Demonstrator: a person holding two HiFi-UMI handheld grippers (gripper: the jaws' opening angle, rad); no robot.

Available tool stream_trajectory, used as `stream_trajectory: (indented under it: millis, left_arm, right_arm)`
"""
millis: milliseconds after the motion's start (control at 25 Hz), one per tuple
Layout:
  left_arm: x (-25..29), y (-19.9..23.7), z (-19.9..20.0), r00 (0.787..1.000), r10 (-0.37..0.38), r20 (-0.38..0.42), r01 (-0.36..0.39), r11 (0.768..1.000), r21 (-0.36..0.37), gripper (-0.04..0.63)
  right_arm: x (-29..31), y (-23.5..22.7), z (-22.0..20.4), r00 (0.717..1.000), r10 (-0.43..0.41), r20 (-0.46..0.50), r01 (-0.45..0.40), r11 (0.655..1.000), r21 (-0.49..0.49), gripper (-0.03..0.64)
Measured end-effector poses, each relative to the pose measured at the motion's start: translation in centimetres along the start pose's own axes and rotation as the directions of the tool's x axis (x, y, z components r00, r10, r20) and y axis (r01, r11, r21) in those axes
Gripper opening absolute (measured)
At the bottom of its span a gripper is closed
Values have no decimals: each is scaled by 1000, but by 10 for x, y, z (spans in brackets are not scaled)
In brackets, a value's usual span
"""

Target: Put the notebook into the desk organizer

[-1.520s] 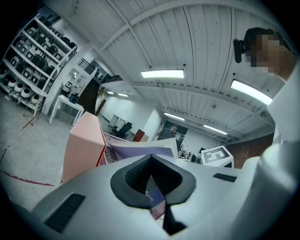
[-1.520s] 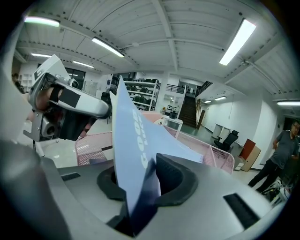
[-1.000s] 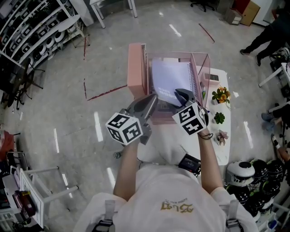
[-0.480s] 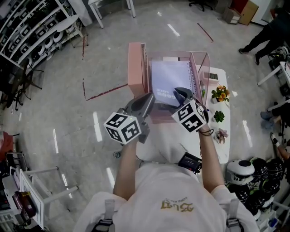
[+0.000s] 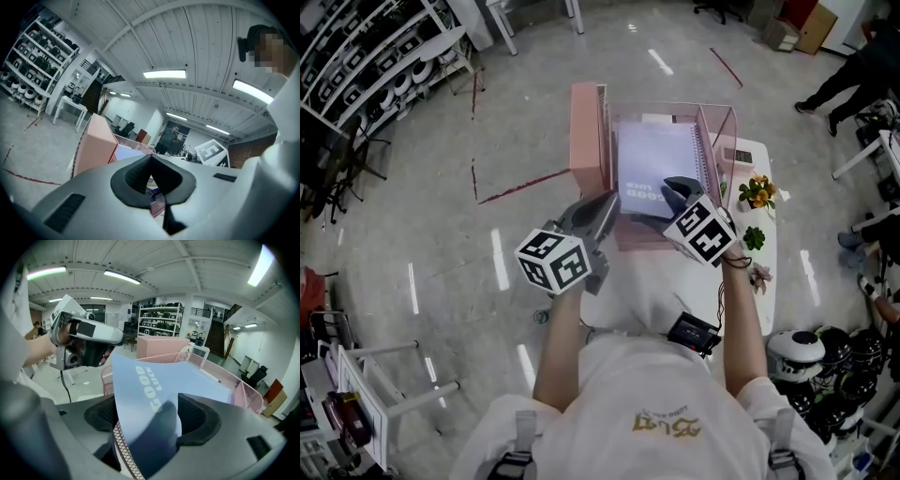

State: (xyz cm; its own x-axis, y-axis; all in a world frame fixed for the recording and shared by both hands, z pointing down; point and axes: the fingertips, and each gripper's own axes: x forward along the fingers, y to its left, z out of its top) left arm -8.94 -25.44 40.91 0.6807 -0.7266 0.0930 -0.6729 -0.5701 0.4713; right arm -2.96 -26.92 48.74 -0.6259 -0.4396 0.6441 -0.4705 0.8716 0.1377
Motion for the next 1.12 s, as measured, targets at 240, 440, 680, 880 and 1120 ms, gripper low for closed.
stream_trajectory:
  millis: [240, 440, 680, 880, 1120]
  left_arm:
    - [-3, -6, 2, 1000, -10, 3, 10, 1000, 5, 17]
    - [-5, -8, 0, 1000, -7, 2, 7, 1000, 6, 17]
    - [-10, -10, -5, 1000, 12, 0, -12, 1000, 28, 17]
    - [-16, -18, -8, 1000, 24, 10, -25, 998, 53, 17]
    - [-26, -28, -25, 999, 38, 24, -40, 998, 53, 17]
  right_arm:
    - [-6, 7, 9, 995, 82, 65, -85, 995, 47, 428]
    - [-14, 4, 12, 993, 14, 117, -18, 999, 34, 428]
    - [-45, 0, 23, 946, -74, 316, 2, 975, 223, 362]
    - [-79, 3, 17, 869, -193, 456, -19, 907, 420, 206]
    - [-116, 18, 1, 764, -285, 579, -152, 793, 590, 12]
